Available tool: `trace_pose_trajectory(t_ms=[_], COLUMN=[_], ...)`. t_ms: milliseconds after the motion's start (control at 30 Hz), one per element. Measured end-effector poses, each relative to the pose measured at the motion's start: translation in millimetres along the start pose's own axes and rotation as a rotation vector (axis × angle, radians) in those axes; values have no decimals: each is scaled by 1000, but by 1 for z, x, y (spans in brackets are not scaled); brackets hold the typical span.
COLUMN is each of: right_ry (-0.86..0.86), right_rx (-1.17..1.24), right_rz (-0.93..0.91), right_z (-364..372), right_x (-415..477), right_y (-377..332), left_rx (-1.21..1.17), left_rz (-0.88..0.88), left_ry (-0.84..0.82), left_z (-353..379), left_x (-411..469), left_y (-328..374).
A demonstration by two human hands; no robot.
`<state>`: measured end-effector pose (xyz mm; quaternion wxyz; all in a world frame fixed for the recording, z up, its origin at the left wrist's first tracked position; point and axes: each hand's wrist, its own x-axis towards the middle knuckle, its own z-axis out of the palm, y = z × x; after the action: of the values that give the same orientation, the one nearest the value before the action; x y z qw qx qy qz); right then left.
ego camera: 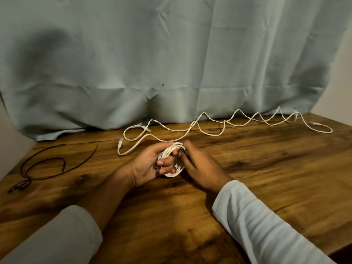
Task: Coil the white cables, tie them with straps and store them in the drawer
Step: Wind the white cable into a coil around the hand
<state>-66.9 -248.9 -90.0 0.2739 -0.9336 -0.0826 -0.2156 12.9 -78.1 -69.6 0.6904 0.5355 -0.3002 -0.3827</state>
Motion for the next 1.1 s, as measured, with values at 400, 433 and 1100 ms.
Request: trace_pose_trajectory(t_ms=[400, 433, 1100], right_ry=[33, 33, 36], right_rx=[-143, -153, -190], right_rz=[110, 118, 177], right_z=[-2, -2, 2], right_x=[1, 1, 1], right_y=[-3, -3, -6], left_rx=[640, 759, 1128], left_rz=[289, 328, 430], left_ry=[216, 256, 321], left_z=[-8, -9, -22], left_x=[7, 7, 12], left_y=[-13, -14, -25])
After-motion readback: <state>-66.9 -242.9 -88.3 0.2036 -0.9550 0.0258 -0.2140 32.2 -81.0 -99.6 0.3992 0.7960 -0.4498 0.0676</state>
